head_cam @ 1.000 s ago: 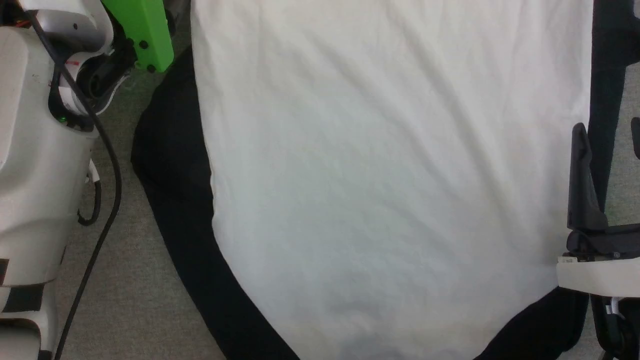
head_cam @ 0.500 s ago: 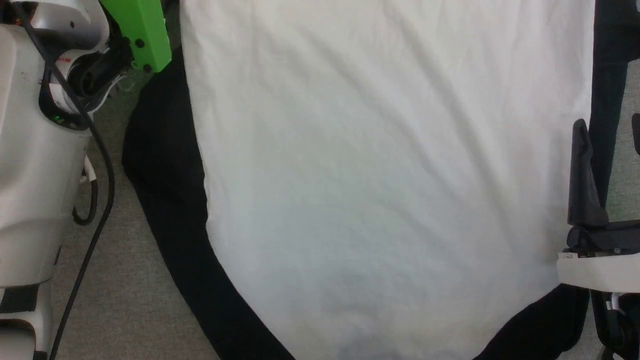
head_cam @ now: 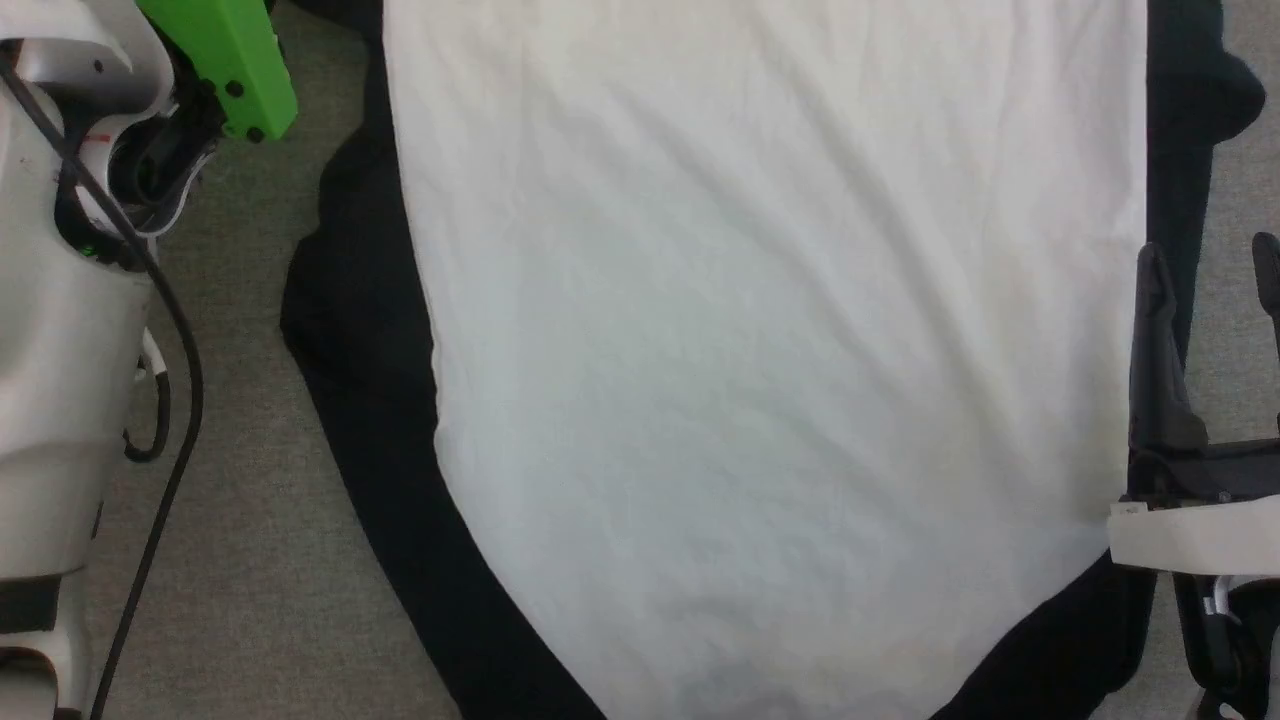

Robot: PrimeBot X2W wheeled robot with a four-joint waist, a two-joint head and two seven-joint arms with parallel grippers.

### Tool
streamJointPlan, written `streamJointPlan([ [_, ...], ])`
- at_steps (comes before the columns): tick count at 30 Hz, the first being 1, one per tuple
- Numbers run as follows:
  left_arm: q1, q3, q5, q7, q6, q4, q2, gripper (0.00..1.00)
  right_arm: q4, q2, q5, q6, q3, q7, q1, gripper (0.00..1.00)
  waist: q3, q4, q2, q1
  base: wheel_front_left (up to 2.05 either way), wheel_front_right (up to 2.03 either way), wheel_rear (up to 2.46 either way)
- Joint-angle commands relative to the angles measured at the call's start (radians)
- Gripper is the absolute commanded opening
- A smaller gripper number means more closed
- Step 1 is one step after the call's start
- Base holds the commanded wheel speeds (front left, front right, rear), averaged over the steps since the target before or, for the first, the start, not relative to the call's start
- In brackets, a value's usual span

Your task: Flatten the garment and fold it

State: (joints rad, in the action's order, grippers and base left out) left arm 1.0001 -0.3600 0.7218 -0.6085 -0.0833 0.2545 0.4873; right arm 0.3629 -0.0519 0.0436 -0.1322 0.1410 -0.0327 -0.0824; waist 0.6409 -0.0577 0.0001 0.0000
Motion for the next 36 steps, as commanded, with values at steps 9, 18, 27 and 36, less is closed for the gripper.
streamJointPlan([
  [9, -0.096, 0.061, 0.027, 0.058, -0.016, -0.031, 0.056, 0.00, -0.006, 0.002, 0.003, 0.002, 0.010, 0.013, 0.022, 1.00, -0.184, 0.034, -0.0001, 0.0000, 0.00, 0.00, 0.00],
  [18, -0.245, 0.151, 0.071, 0.089, -0.046, -0.144, 0.134, 0.00, 0.003, 0.002, 0.020, 0.002, 0.033, 0.038, 0.083, 1.00, -0.304, 0.067, -0.0001, 0.0000, 0.00, 0.00, 0.00],
  [27, -0.432, 0.265, 0.120, 0.124, -0.062, -0.220, 0.221, 0.00, -0.001, 0.002, 0.040, 0.002, 0.047, 0.049, 0.133, 1.00, -0.427, 0.094, -0.0001, 0.0000, 0.00, 0.00, 0.00],
  [36, -0.585, 0.335, 0.144, 0.122, -0.110, -0.278, 0.260, 0.00, -0.003, 0.002, 0.061, 0.002, 0.065, 0.060, 0.192, 1.00, -0.518, 0.124, -0.0001, 0.0000, 0.00, 0.00, 0.00],
])
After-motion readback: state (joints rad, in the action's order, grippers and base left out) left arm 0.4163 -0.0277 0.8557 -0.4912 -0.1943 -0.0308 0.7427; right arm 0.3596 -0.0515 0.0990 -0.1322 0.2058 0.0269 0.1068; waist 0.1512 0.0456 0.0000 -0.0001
